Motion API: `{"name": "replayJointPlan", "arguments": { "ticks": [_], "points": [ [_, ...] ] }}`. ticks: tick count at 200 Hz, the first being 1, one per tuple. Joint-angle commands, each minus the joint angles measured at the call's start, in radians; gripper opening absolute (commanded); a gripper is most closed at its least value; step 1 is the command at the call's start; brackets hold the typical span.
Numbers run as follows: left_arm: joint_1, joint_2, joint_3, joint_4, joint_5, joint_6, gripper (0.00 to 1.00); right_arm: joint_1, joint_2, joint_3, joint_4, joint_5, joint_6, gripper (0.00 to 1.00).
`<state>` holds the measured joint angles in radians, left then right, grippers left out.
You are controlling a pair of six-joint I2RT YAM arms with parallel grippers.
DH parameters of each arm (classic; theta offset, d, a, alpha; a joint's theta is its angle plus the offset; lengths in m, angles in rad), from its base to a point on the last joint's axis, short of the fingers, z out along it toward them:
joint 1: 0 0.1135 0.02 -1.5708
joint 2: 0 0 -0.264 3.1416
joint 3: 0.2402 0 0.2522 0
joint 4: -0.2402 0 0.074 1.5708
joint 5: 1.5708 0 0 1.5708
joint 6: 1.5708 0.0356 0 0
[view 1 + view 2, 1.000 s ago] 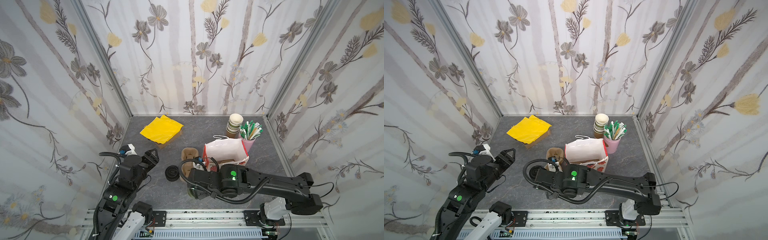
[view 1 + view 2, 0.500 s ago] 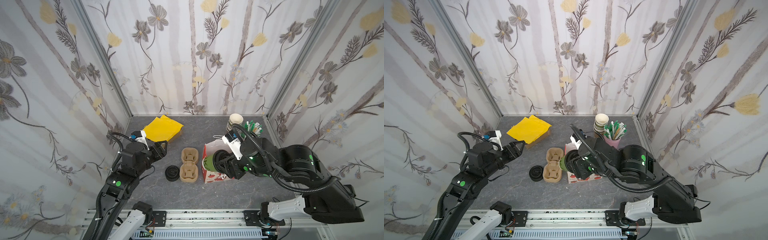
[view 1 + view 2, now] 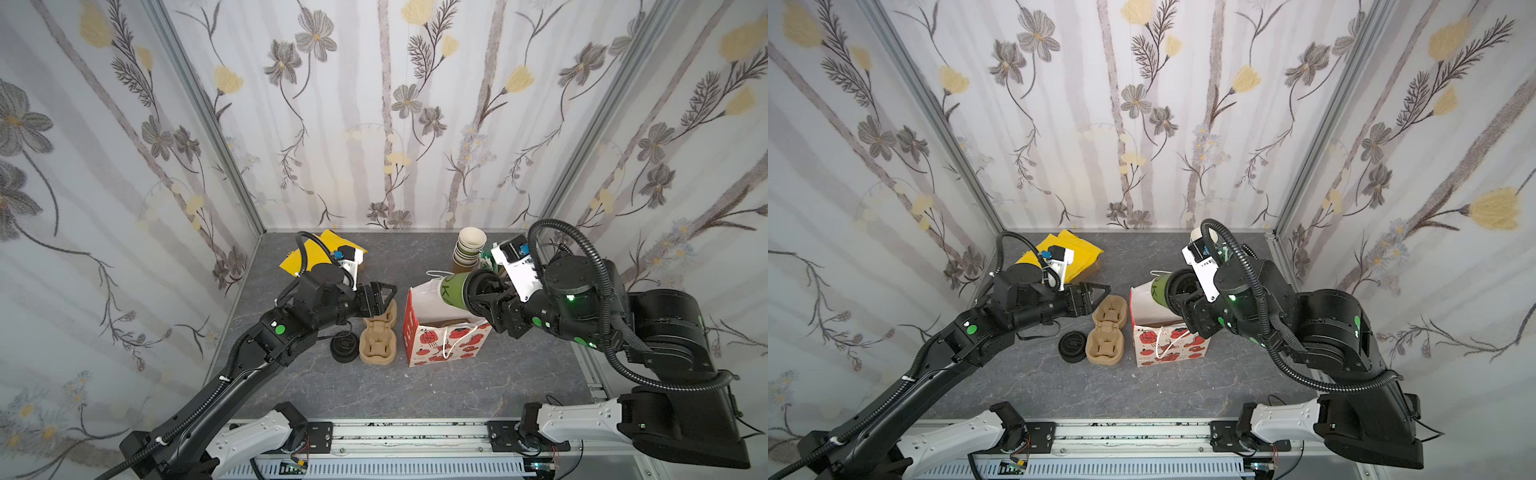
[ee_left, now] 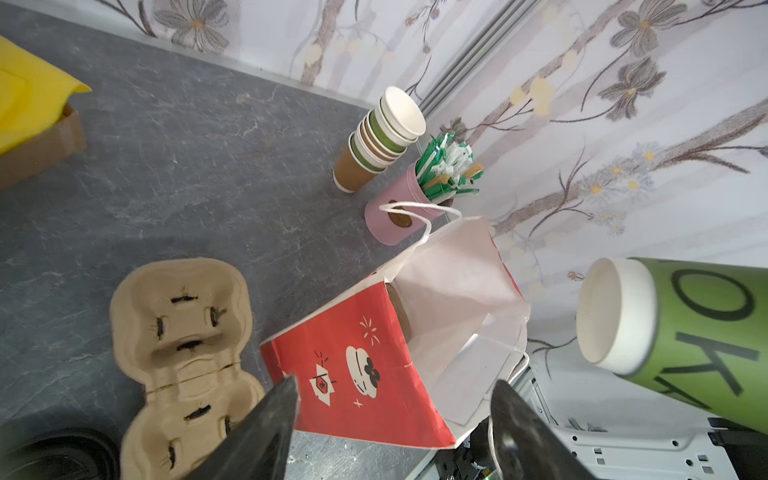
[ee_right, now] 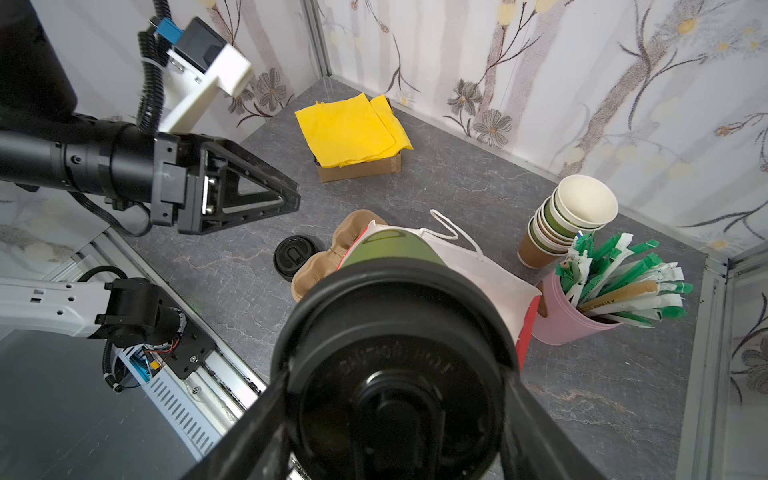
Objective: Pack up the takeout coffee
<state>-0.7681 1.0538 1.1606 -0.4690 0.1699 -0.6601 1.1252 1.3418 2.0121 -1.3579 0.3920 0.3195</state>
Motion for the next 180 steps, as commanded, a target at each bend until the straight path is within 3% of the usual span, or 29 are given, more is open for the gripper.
{"name": "replayJointPlan", "arguments": {
  "ticks": [1, 43, 80, 180],
  "points": [
    [-0.057, 0.044, 0.029, 0.007, -0.085, -0.121, 0.76, -0.003, -0.007, -0.021, 0.003, 0.007, 0.008, 0.62],
    [-0.104, 0.166, 0.125, -0.123, -0.188, -0.155, 0.76, -0.001, -0.017, -0.062, 0.002, -0.010, 0.015, 0.62],
    [-0.117, 0.261, 0.190, -0.154, -0.189, -0.126, 0.70, -0.001, -0.021, -0.067, 0.003, -0.004, 0.007, 0.62],
    [-0.166, 0.337, 0.252, -0.259, -0.223, -0.071, 0.38, -0.003, -0.036, -0.101, 0.003, 0.013, 0.003, 0.61]
  ]
}}
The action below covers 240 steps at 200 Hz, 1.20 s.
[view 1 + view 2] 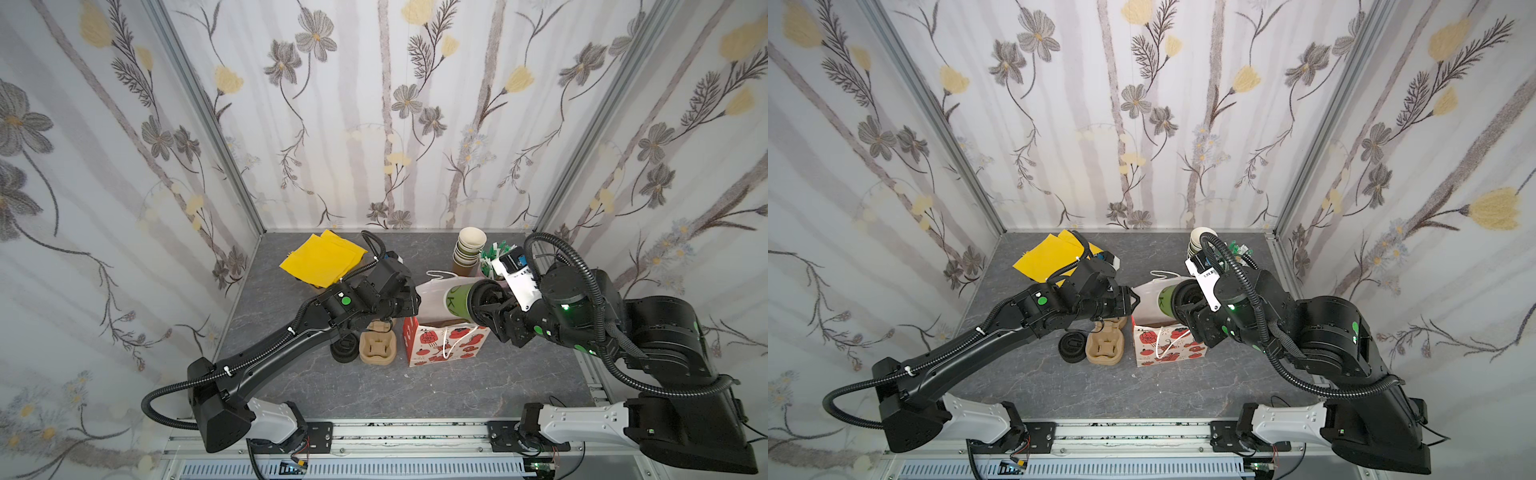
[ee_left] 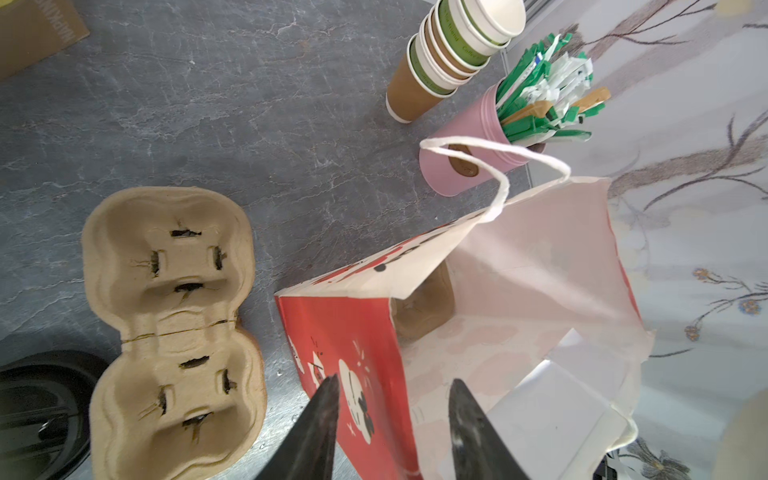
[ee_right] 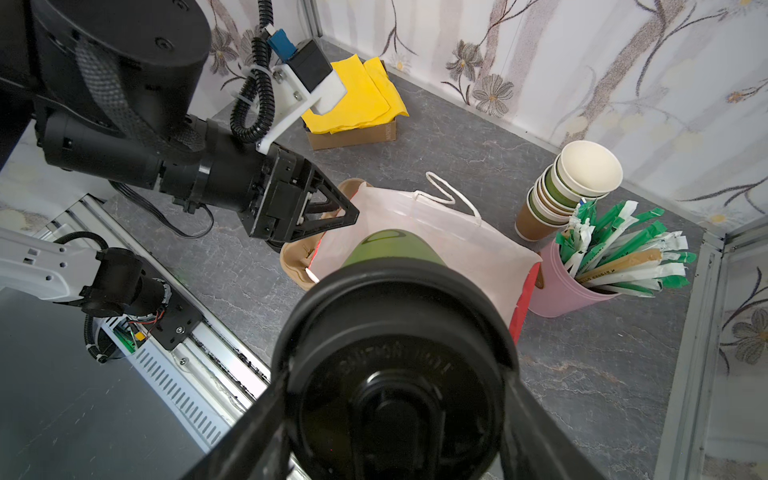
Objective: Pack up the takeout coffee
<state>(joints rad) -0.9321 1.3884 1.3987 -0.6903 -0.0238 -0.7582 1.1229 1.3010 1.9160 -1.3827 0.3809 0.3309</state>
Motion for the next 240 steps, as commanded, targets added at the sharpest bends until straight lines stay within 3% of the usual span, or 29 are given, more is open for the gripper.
{"name": "replayJointPlan", "arguments": {
  "ticks": [1, 63, 122, 182, 240],
  "points": [
    [-0.002, 0.003, 0.015, -0.039, -0.031, 0.028, 0.38, 0.000, 0.004, -0.004, 0.027, 0.024, -0.009, 0.61],
    [-0.002, 0.015, 0.046, -0.058, -0.065, 0.073, 0.13, 0.000, -0.004, -0.001, 0.027, 0.017, -0.003, 0.61],
    [-0.001, 0.080, 0.114, -0.059, -0.098, 0.151, 0.00, 0.000, -0.026, -0.002, 0.027, 0.035, 0.010, 0.61],
    [0.043, 0.161, 0.219, -0.055, -0.117, 0.292, 0.00, 0.000, -0.023, -0.006, 0.026, 0.052, 0.003, 0.61],
    [0.108, 0.288, 0.332, -0.051, -0.048, 0.415, 0.00, -0.023, 0.010, -0.024, 0.027, 0.082, -0.032, 0.61]
  ]
}}
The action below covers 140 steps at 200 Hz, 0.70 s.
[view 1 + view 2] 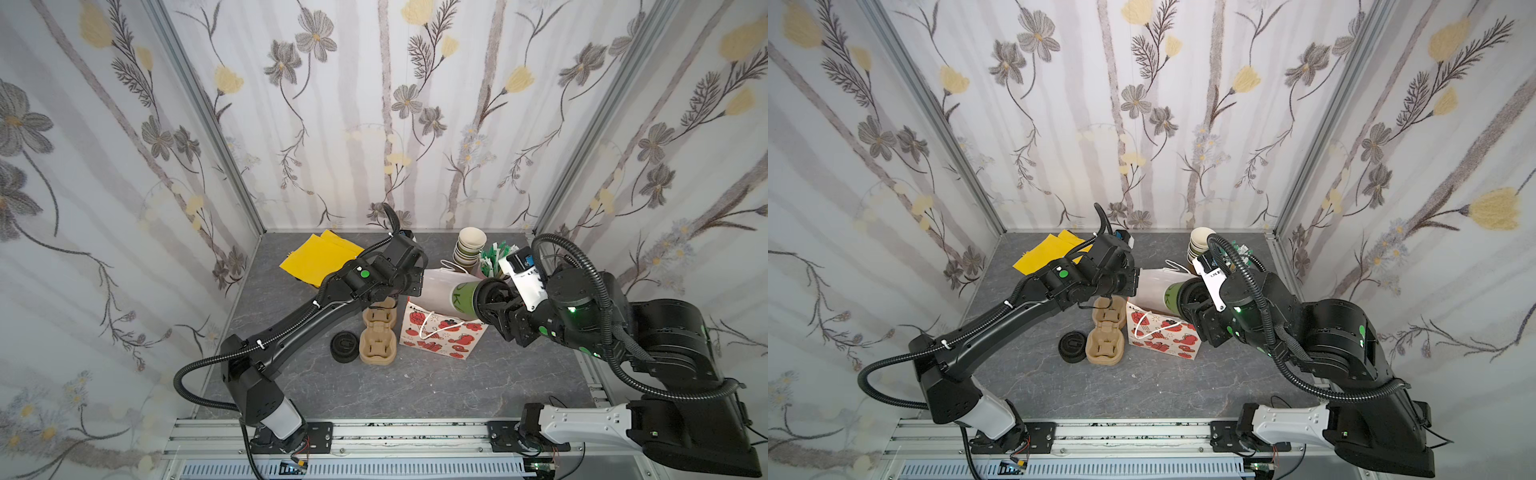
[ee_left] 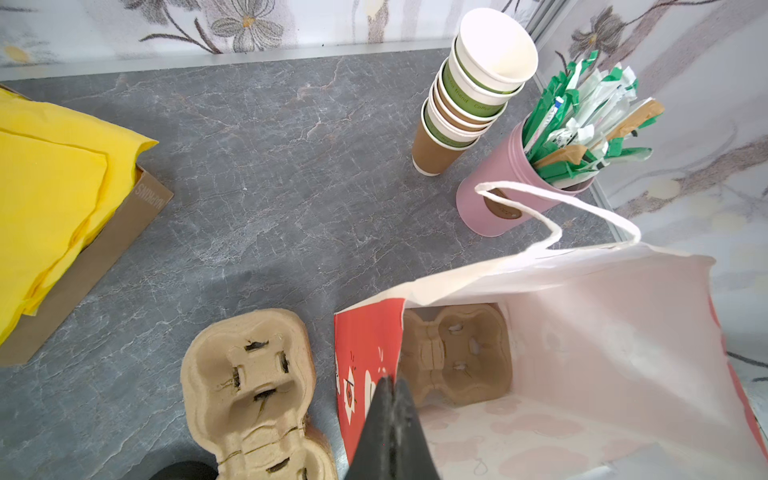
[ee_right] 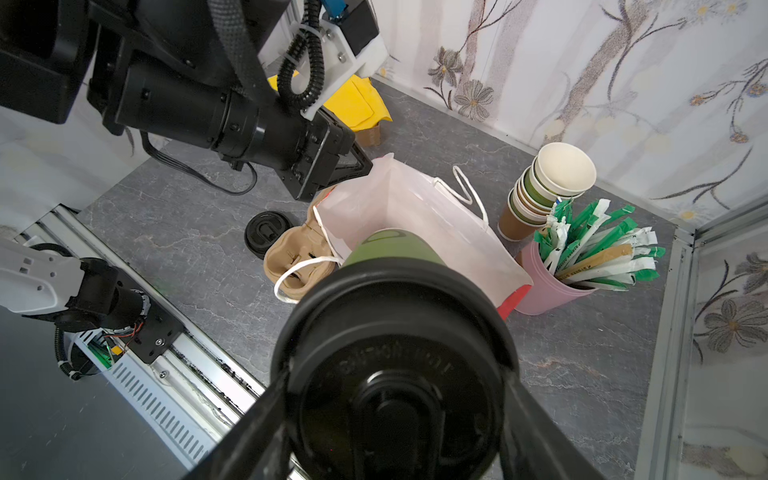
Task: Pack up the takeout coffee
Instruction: 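Lower the coffee cup into the bag with the right gripper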
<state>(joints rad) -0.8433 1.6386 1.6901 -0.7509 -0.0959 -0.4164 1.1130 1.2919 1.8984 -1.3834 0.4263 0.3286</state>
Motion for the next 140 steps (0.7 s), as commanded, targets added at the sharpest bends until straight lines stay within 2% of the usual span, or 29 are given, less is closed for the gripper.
{"name": "replayJointPlan", "arguments": {
  "ticks": [1, 54, 104, 111, 124, 140],
  "points": [
    [0.021, 0.040, 0.042, 0.010, 0.026, 0.075, 0.00, -0.015, 0.020, -0.007, 0.027, 0.037, -0.031, 0.61],
    [0.074, 0.142, 0.164, 0.020, 0.062, 0.117, 0.00, -0.092, 0.083, -0.019, 0.029, 0.017, -0.069, 0.61],
    [0.087, 0.152, 0.166, 0.023, 0.084, 0.130, 0.21, -0.165, 0.164, 0.033, 0.027, -0.022, -0.049, 0.60],
    [0.087, 0.143, 0.158, 0.024, 0.081, 0.125, 0.26, -0.170, 0.175, 0.053, 0.027, -0.028, -0.041, 0.60],
    [0.089, 0.119, 0.141, 0.025, 0.070, 0.111, 0.41, -0.175, 0.188, 0.082, 0.027, -0.043, -0.025, 0.60],
    [0.089, 0.087, 0.118, 0.029, 0.054, 0.088, 0.50, -0.179, 0.193, 0.094, 0.027, -0.055, -0.012, 0.60]
  ]
}}
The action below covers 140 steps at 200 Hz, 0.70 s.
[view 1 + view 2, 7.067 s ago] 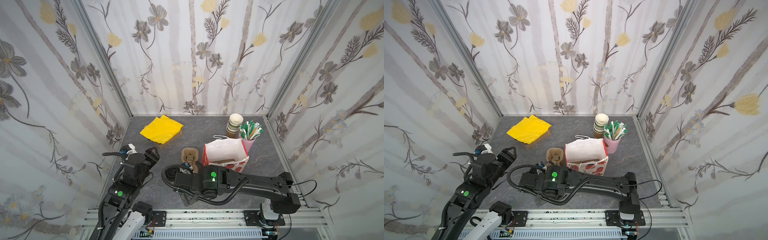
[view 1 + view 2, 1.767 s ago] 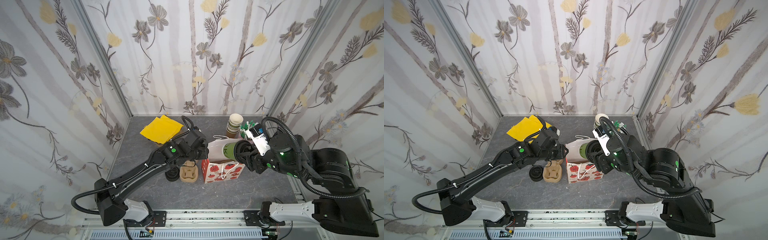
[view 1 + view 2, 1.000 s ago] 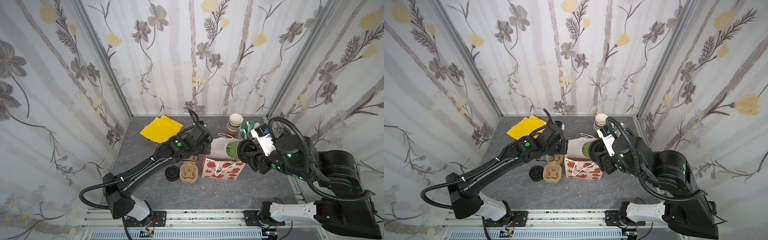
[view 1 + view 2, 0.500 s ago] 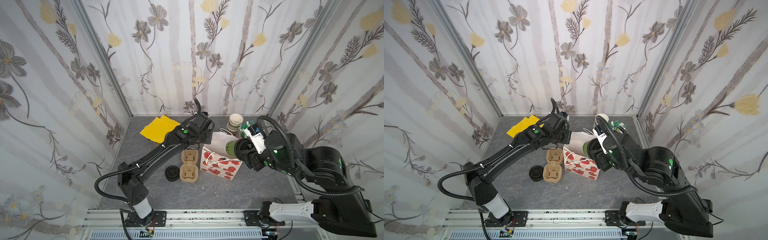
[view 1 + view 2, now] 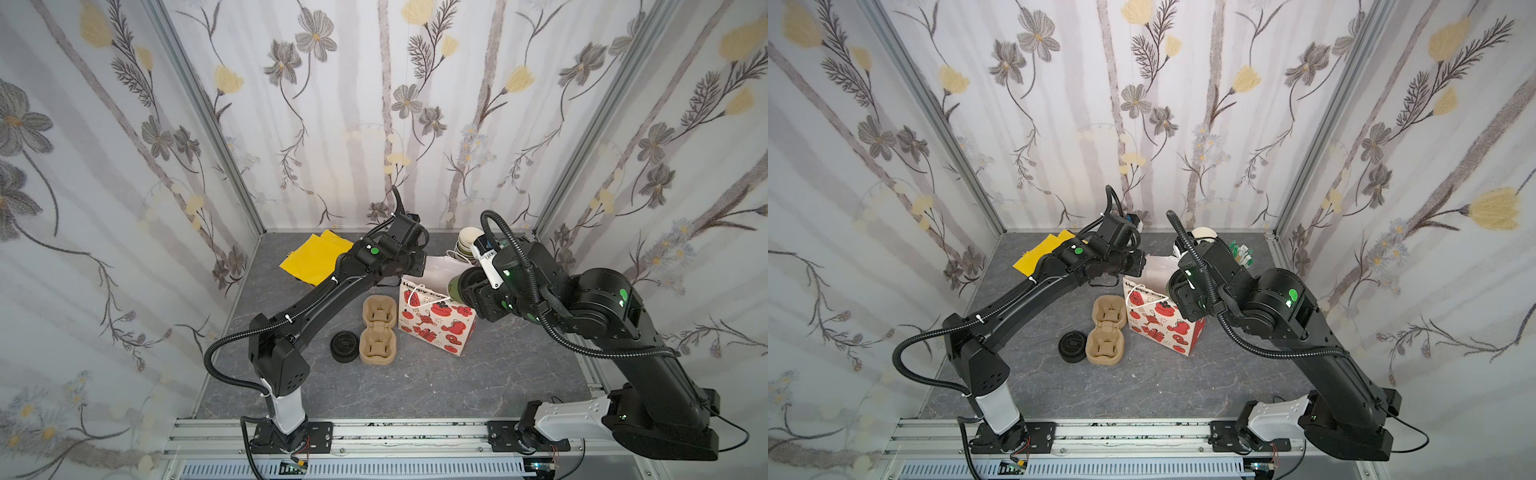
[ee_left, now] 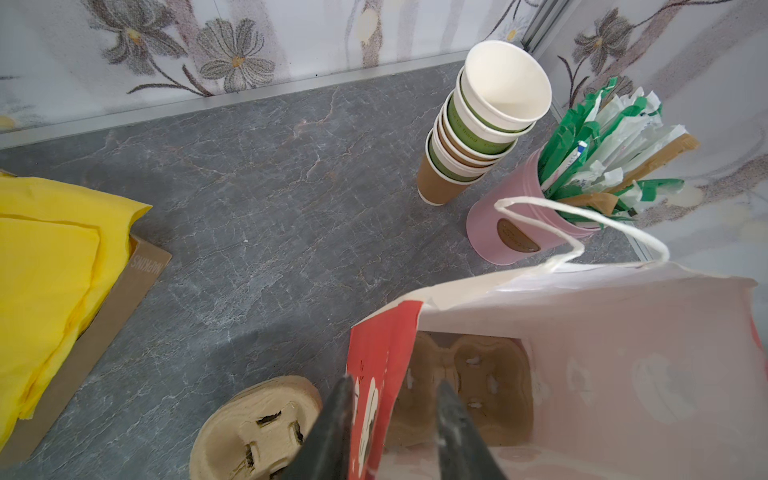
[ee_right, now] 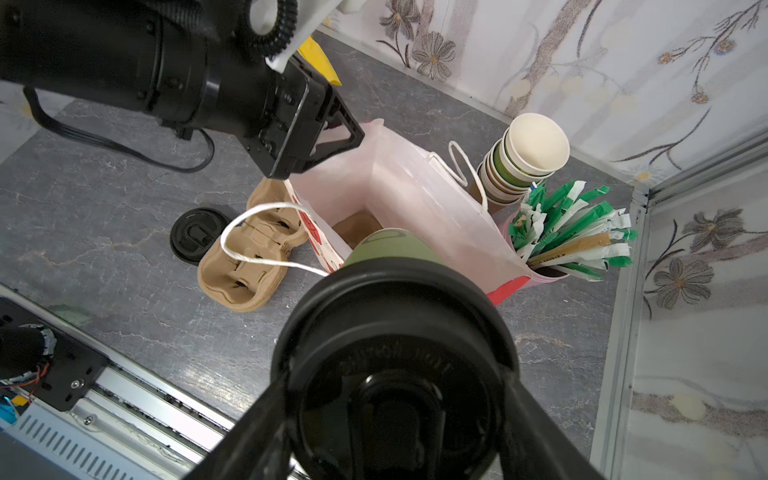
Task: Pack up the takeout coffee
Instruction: 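Lower the coffee cup into the bag with the right gripper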
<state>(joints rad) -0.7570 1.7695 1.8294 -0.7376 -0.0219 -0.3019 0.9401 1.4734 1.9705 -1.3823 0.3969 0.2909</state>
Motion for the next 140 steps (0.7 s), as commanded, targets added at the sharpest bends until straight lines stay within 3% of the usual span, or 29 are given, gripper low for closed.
{"name": "replayJointPlan", "arguments": {
  "ticks": [1, 20, 44, 103, 140],
  "points": [
    [0.002, -0.045, -0.023, 0.015, -0.022, -0.028, 0.51, -0.006, 0.011, 0.020, 0.026, -0.027, 0.026, 0.60],
    [0.002, -0.087, -0.035, 0.020, -0.072, -0.061, 0.65, -0.021, 0.016, 0.017, 0.026, -0.027, 0.033, 0.60],
    [0.002, -0.134, -0.043, 0.018, -0.108, -0.091, 0.72, -0.050, 0.029, 0.014, 0.026, -0.031, 0.044, 0.60],
    [0.002, -0.211, -0.212, 0.008, 0.022, -0.192, 0.81, -0.113, 0.102, -0.040, 0.026, -0.108, 0.026, 0.60],
    [0.007, -0.196, -0.208, 0.000, 0.038, -0.196, 0.85, -0.185, 0.163, -0.068, 0.025, -0.161, 0.038, 0.60]
  ]
}}
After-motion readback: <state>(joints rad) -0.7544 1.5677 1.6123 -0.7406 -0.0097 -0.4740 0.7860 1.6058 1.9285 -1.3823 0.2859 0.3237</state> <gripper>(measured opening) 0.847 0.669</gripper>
